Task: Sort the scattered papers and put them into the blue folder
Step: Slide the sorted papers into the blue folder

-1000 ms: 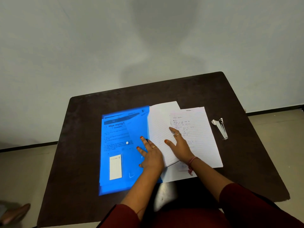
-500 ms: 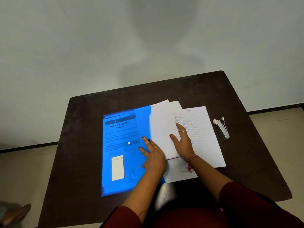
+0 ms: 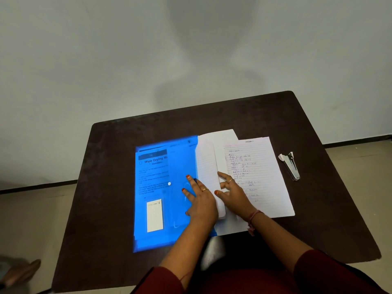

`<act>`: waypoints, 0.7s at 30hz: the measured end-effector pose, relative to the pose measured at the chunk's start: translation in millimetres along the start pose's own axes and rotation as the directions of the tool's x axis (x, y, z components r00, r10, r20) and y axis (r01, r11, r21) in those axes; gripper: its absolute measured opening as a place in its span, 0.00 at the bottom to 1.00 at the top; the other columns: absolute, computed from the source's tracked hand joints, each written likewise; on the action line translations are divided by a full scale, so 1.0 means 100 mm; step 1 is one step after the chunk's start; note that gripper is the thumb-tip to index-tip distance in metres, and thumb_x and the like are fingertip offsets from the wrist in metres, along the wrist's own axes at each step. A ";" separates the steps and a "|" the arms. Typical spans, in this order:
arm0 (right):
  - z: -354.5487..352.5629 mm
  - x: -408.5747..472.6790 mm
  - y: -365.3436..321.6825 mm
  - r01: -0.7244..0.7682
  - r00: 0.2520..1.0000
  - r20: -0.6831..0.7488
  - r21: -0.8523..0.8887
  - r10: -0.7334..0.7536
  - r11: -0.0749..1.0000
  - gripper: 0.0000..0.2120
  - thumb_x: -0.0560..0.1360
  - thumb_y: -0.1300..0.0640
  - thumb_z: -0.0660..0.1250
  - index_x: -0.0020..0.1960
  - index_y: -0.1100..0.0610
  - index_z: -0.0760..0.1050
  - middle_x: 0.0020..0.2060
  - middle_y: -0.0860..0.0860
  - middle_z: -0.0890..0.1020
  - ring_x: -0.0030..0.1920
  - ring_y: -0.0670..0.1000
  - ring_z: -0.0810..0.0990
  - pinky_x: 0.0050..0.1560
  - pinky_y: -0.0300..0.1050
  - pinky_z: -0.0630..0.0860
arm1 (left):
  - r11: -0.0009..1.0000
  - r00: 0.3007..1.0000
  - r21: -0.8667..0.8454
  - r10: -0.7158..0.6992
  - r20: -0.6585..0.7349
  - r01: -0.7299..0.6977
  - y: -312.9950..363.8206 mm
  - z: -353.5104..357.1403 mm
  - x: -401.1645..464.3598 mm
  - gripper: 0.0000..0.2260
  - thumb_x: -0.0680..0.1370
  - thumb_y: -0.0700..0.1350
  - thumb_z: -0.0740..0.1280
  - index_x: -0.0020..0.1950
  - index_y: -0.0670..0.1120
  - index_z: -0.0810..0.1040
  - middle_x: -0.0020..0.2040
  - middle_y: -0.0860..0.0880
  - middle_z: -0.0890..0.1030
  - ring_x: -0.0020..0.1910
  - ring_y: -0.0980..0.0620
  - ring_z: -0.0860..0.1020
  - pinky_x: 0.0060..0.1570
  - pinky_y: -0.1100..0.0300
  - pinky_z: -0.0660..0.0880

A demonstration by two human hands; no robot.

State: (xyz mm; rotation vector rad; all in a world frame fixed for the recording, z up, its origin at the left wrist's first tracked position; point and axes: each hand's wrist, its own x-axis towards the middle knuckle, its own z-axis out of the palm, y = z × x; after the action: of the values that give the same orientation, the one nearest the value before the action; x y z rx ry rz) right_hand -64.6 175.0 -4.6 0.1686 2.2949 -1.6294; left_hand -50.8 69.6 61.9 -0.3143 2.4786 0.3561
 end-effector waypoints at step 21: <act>0.39 0.26 -0.27 -0.047 0.971 0.230 -0.053 0.058 0.997 0.17 0.81 0.58 0.60 0.68 0.61 0.68 0.63 0.54 0.76 0.60 0.47 0.75 0.55 0.31 0.68 | 0.996 0.994 -0.004 0.088 -0.071 -0.088 -0.11 -0.06 -0.09 0.34 0.79 0.32 0.57 0.76 0.38 0.37 0.75 0.39 0.32 0.75 0.33 0.44 0.66 0.41 0.67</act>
State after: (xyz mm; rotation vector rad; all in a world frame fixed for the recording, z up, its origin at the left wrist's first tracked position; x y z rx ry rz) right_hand -89.2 127.4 -0.4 0.0257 2.1318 -1.4818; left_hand -43.3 58.9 69.9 -0.2247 2.5670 0.3961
